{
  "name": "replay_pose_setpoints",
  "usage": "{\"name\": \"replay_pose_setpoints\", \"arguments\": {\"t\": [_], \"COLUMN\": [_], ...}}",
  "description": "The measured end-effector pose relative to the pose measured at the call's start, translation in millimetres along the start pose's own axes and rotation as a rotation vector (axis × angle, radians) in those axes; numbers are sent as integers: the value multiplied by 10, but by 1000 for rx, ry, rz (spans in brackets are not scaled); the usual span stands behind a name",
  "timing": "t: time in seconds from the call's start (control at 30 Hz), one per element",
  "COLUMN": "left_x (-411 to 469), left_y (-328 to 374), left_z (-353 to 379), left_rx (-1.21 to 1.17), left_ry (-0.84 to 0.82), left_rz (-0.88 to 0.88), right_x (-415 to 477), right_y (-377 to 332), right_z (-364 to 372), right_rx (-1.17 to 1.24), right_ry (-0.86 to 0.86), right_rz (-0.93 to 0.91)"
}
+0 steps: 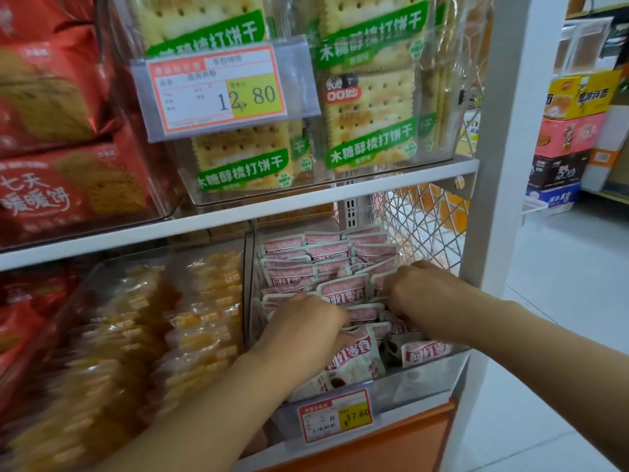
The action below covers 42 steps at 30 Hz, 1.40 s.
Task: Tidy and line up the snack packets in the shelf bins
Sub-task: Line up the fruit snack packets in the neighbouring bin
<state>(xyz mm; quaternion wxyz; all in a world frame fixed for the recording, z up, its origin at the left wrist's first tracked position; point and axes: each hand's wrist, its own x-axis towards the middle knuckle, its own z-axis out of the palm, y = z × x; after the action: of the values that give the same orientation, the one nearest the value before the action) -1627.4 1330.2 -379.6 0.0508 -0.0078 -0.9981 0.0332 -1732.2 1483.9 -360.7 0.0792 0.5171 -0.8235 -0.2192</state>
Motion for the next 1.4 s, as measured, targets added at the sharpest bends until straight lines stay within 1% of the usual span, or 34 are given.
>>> {"name": "replay_pose_setpoints", "arguments": {"t": [0.07, 0.13, 0.2, 0.27, 0.3, 0.37, 0.4, 0.43, 0.47, 0.5, 0.53, 0.6, 0.63, 0.73, 0.8, 0.83, 0.9, 0.97, 1.03, 1.07, 1.13, 1.2, 1.27, 1.4], "left_x": [6, -7, -12, -26, -39, -48, -42, -27, -13, 0, 5, -7, -8, 13, 29, 37, 52, 41, 40, 36, 44, 85, 144, 239], "left_y": [42, 101, 134, 138, 125, 83, 72, 65, 61, 65, 78, 99, 85, 48, 58, 74, 88, 93, 66, 64, 51, 24, 11, -28], "left_z": [0, -1, 12, 17, 28, 68, 92, 116, 129, 123, 105, 73, 67, 59, 65, 63, 75, 103, 173, 171, 178, 193, 200, 218], "left_rx": [18, 56, 138, 169, 148, 67, 33, 3, -27, -44, -50, -30, 14, 103, 118, 128, 145, 138, 159, 151, 118, 59, 45, 30], "left_ry": [-3, 14, 45, 80, 113, 229, 277, 298, 284, 236, 191, 129, 109, 55, 65, 69, 86, 121, 214, 222, 154, 0, -92, -158], "left_rz": [7, 8, 5, 2, 8, 98, 171, 243, 299, 332, 333, 261, 203, 65, 16, 5, -4, -8, -8, -30, -86, -146, -190, -246], "right_x": [-6, -7, -65, -204, -304, -480, -528, -543, -524, -492, -448, -370, -336, -269, -253, -253, -254, -270, -290, -298, -290, -232, -124, 73], "right_y": [-13, -13, 14, 61, 78, 86, 64, 33, -14, -67, -107, -150, -163, -191, -195, -193, -198, -212, -239, -254, -294, -342, -368, -308], "right_z": [25, 14, -81, -279, -376, -465, -449, -400, -318, -232, -142, -16, 8, -4, -38, -44, -17, 25, 83, 106, 144, 183, 225, 326], "right_rx": [-25, 5, 125, 301, 401, 535, 544, 530, 498, 446, 372, 223, 184, 177, 186, 211, 339, 465, 493, 496, 482, 485, 507, 536], "right_ry": [-33, -52, 14, 89, 75, -49, -102, -118, -111, -81, -25, 104, 133, 113, 71, 61, 74, 136, 216, 241, 210, 93, -4, 2], "right_rz": [3, 15, 11, 1, 1, -14, -11, 9, 46, 95, 149, 226, 248, 288, 316, 331, 367, 394, 399, 391, 363, 343, 338, 304]}}
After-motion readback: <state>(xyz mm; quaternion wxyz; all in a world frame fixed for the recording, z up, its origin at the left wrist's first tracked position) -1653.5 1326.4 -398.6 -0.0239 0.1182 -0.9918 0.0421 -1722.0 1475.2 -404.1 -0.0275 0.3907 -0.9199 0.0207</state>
